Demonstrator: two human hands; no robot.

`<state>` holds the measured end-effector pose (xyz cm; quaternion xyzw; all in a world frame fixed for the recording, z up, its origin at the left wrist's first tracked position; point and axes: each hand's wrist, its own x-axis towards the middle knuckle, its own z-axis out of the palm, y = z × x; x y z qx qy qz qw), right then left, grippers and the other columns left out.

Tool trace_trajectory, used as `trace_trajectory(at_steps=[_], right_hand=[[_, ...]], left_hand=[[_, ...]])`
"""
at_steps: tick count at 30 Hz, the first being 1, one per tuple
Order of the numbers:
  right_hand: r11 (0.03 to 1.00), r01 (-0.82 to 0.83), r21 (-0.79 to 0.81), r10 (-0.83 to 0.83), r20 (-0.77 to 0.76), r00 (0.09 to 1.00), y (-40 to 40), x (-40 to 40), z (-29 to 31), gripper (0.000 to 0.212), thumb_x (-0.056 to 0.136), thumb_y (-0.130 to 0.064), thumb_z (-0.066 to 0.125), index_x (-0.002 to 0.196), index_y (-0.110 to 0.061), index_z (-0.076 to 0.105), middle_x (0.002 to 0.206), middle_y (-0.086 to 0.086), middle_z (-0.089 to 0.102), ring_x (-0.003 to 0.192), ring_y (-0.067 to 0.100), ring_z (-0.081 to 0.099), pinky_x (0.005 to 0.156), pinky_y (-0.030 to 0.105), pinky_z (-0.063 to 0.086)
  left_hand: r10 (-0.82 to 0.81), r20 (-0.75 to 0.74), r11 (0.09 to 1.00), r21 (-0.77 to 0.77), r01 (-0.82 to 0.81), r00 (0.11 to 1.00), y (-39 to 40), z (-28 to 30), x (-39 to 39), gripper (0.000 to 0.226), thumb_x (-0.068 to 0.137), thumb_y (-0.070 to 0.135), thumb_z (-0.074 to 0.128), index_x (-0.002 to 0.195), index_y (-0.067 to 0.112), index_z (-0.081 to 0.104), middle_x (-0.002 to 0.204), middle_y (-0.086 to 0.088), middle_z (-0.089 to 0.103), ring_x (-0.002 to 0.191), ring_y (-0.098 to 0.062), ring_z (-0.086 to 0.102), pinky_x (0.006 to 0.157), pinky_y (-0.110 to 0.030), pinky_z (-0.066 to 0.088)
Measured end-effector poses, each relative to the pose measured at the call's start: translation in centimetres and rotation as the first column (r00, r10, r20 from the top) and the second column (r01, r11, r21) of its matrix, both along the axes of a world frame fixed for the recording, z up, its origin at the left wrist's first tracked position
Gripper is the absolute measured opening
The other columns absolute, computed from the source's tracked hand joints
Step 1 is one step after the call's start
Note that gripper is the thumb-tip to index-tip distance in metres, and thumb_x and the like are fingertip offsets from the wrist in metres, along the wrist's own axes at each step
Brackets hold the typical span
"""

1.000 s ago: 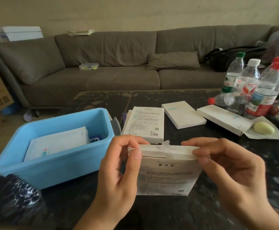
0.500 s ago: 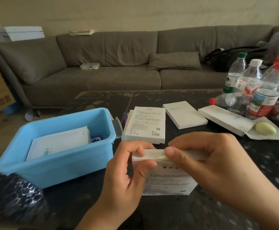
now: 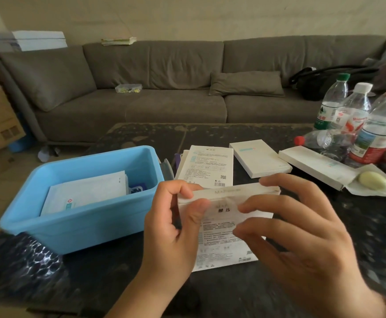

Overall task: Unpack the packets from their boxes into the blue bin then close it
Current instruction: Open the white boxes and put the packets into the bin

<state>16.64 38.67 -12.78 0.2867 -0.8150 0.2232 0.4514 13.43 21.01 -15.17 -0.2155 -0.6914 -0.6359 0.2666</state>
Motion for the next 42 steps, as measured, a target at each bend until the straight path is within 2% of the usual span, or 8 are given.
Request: trace_trajectory(at_steps=[10, 20, 23, 29, 32, 35, 38, 42], right_hand=[[0.985, 0.126, 0.117, -0.097, -0.227, 0.969, -0.6, 0.1, -1.6, 0.009, 0.067, -0.008, 0.082, 0.073, -0.014, 0.079, 0.087, -0.001, 0.074, 0.097, 0.026, 0.061, 0.080, 0.040, 0.042], [0.986, 0.001, 0.167, 0.023, -0.140, 0.990, -0.9, -0.1, -2.3, 0.020, 0.092, -0.007, 0.060, 0.078, -0.005, 0.074, 0.083, 0.009, 0.069, 0.079, 0.029, 0.065, 0.070, 0.041, 0.048], [0.994, -0.004, 0.113, 0.013, -0.080, 0.997, -1.1, -0.4, -2.8, 0.018, 0.094, -0.008, 0.056, 0.095, -0.004, 0.074, 0.084, 0.010, 0.068, 0.077, 0.029, 0.062, 0.068, 0.039, 0.049], [0.981, 0.154, -0.115, -0.163, -0.075, 0.984, -0.3, -0.5, -1.5, 0.024, 0.082, -0.028, 0.075, 0.087, -0.005, 0.069, 0.070, 0.002, 0.059, 0.065, 0.025, 0.054, 0.057, 0.034, 0.046], [0.960, 0.206, -0.191, -0.203, 0.036, 0.978, -0.3, -0.7, -0.5, 0.044, 0.089, -0.047, 0.060, 0.092, -0.004, 0.068, 0.093, 0.002, 0.060, 0.087, 0.028, 0.056, 0.083, 0.028, 0.042], [0.957, 0.288, -0.028, -0.276, 0.209, 0.938, -0.4, -1.2, 0.8, 0.056, 0.094, -0.060, 0.041, 0.103, -0.016, 0.074, 0.123, 0.002, 0.061, 0.122, 0.031, 0.048, 0.102, 0.043, 0.037], [0.970, 0.241, 0.021, -0.233, 0.343, 0.910, -0.6, -1.5, 1.4, 0.060, 0.090, -0.071, 0.037, 0.104, -0.027, 0.074, 0.117, -0.011, 0.066, 0.120, 0.019, 0.053, 0.098, 0.047, 0.043], [0.987, 0.117, -0.111, -0.064, 0.396, 0.916, -0.8, -1.7, 1.8, 0.043, 0.083, -0.068, 0.055, 0.094, -0.031, 0.075, 0.099, -0.022, 0.068, 0.106, 0.007, 0.059, 0.088, 0.044, 0.050]], left_hand=[[0.067, -0.005, 0.998, 0.020, -0.067, 0.998, 0.7, 0.1, 0.2, 0.018, 0.086, 0.064, 0.054, 0.091, 0.048, 0.047, 0.100, 0.015, 0.066, 0.100, -0.011, 0.068, 0.062, -0.025, 0.060], [0.085, 0.010, 0.996, 0.000, -0.085, 0.996, 0.6, 0.0, -0.1, 0.021, 0.086, 0.049, 0.060, 0.091, 0.033, 0.047, 0.097, 0.015, 0.066, 0.095, -0.006, 0.069, 0.057, -0.021, 0.058], [0.110, -0.007, 0.994, 0.015, -0.110, 0.994, 0.2, 0.1, -0.4, 0.014, 0.087, 0.040, 0.058, 0.089, 0.031, 0.047, 0.095, 0.017, 0.067, 0.093, -0.004, 0.069, 0.057, -0.013, 0.052], [0.102, -0.027, 0.995, -0.018, -0.102, 0.994, 0.2, -0.1, -0.3, 0.015, 0.091, 0.049, 0.056, 0.093, 0.036, 0.047, 0.096, 0.012, 0.066, 0.093, -0.009, 0.069, 0.055, -0.037, 0.059], [0.083, -0.027, 0.997, 0.008, -0.083, 0.996, 0.2, -0.2, -0.3, 0.013, 0.091, 0.046, 0.057, 0.093, 0.037, 0.048, 0.096, 0.005, 0.066, 0.091, -0.019, 0.069, 0.058, -0.046, 0.059], [0.046, -0.062, 0.999, 0.013, -0.045, 0.997, 0.5, 0.1, 0.0, 0.021, 0.092, 0.053, 0.054, 0.094, 0.033, 0.049, 0.097, 0.006, 0.065, 0.090, -0.019, 0.069, 0.060, -0.038, 0.061], [0.015, -0.109, 1.000, -0.005, -0.015, 0.994, 0.7, 0.2, 0.1, 0.022, 0.094, 0.047, 0.054, 0.096, 0.026, 0.048, 0.095, 0.006, 0.065, 0.087, -0.012, 0.068, 0.060, -0.025, 0.057], [0.011, -0.133, 0.999, -0.031, -0.015, 0.991, 0.6, 0.0, -0.1, 0.017, 0.095, 0.041, 0.054, 0.098, 0.025, 0.048, 0.097, 0.010, 0.064, 0.091, -0.013, 0.067, 0.065, -0.017, 0.054]])
